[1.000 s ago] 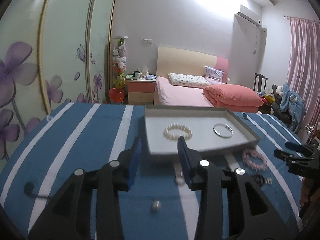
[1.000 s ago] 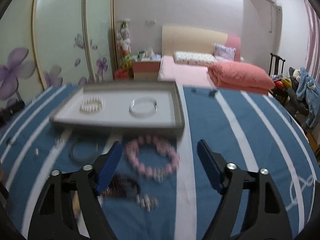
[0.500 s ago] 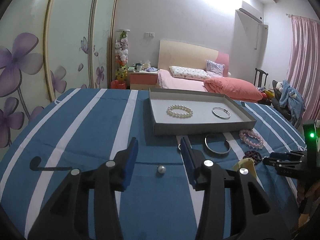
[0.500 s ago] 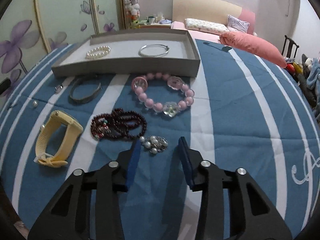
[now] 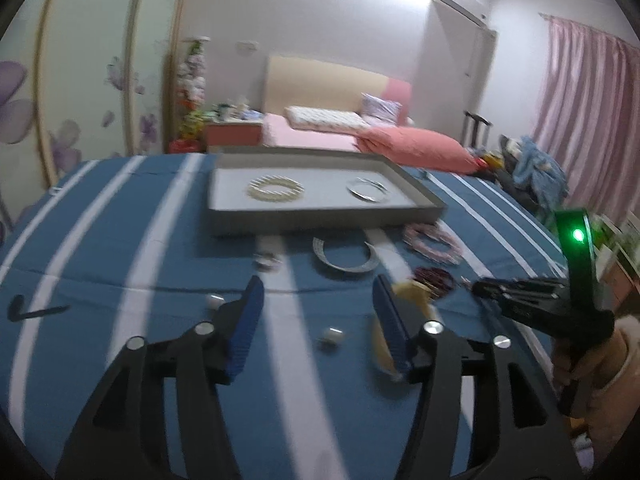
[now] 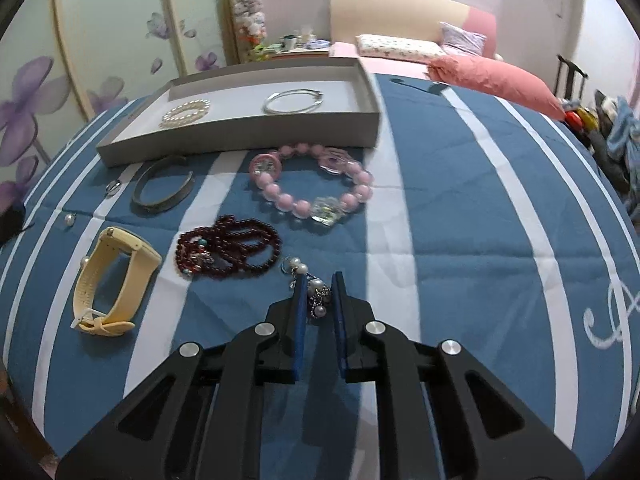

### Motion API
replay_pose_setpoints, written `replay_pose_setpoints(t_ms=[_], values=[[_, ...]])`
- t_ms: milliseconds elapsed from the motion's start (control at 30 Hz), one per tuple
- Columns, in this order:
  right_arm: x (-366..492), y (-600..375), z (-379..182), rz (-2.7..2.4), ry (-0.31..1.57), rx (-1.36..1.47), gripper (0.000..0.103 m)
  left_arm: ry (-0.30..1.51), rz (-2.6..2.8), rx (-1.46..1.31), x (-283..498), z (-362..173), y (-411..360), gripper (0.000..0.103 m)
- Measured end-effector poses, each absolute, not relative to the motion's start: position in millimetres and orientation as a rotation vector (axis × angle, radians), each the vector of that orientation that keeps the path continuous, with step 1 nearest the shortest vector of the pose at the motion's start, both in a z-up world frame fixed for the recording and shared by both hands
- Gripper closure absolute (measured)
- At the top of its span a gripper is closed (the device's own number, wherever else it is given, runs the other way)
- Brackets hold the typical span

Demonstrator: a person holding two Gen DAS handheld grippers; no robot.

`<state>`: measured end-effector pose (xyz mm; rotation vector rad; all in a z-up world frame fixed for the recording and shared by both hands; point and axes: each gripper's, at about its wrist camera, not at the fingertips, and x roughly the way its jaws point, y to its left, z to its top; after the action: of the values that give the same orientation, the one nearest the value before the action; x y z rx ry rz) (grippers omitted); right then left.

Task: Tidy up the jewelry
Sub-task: 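Grasp the yellow watch by its band with the left tool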

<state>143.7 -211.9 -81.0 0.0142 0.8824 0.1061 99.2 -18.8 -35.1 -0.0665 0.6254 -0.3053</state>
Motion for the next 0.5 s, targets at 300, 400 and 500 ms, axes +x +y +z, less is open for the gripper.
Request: replay_pose_setpoints(t_ms=[300,400,500], values=[[133,-225,-79,0.096,0.879,0.083,0.09,0.736,-0.37,0.043,105,-60,-88,0.032],[131,-227,-78,0.102,0.873,0.093,0.09,0.767,-0.358,0.069,112,-68,-102,0.032],[130,-228,-78,0.108,0.873,0.101,0.09,0.807,-0.339,0.083,122,-76,-111,0.032]])
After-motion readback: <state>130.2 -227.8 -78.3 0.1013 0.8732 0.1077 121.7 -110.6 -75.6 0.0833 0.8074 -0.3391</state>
